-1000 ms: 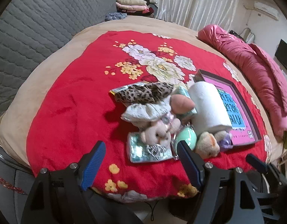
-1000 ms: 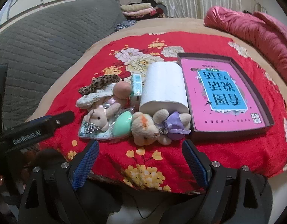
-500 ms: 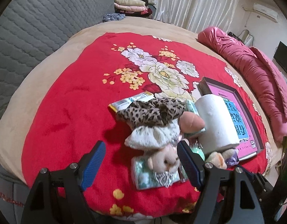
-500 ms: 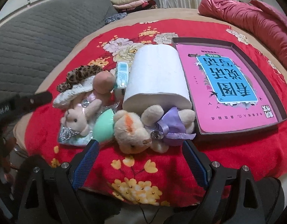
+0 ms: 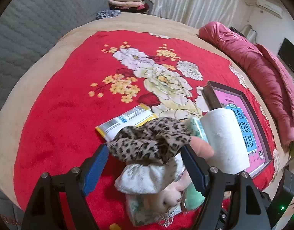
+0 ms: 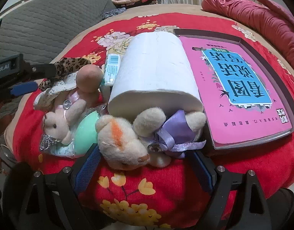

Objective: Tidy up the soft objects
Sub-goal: 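Grasp the leopard scrunchie with the left tool while the right tool grasps the plush bear, then carry the leopard scrunchie and plush bear with both tools over the pink tray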

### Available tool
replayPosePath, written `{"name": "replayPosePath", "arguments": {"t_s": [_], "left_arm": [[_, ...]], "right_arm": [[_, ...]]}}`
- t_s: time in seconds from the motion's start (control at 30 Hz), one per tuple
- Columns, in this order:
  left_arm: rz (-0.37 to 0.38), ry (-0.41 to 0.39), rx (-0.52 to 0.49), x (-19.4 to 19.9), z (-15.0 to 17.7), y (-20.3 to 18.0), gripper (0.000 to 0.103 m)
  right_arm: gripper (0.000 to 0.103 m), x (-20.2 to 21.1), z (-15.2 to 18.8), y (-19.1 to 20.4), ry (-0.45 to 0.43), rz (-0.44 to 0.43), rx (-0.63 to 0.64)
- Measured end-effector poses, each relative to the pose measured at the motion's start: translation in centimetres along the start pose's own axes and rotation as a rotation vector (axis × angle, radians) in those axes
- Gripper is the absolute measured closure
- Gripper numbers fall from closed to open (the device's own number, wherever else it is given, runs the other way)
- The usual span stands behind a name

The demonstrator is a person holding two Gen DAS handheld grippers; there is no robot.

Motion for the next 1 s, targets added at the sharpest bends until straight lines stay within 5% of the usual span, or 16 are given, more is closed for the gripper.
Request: {"name": "replayPosePath", "arguments": {"t_s": [0.23,0.4,0.53,1.0], "left_arm": [[-0.026,0.054,-0.026,-2.0,-0.8,-0.9,0.028],[0.07,0.148,0.079,-3.6,-1.7,0.6,0.059],[0.171,0.141,0.151,-3.6,-2.0,1.8,0.088],[0.314,0.078,0.231,-1.1,-2.4,3.0,0.094]], "right_arm": [[0.012,-0.4,-0.1,-0.2,-0.003,-0.016,0.002],[0.014,-0.4,-0.1,-0.3,-0.012,-0.032,-0.002],[0.019,0.1,0.1,-1.1,-0.041,-0.084,-0.035],[0.044,2.4,0.5,-0.6,-0.081,-0.157,-0.025]]}}
Point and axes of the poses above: each gripper's, at about its wrist camera, not at the fingertips, and x roughly against the way its jaws point, y to its left, z to its underside, the point moved 1 cm from there along -x, roughly the way its jaws point, and after that the axes turned 11 degrees about x, right-handed, at the moved point
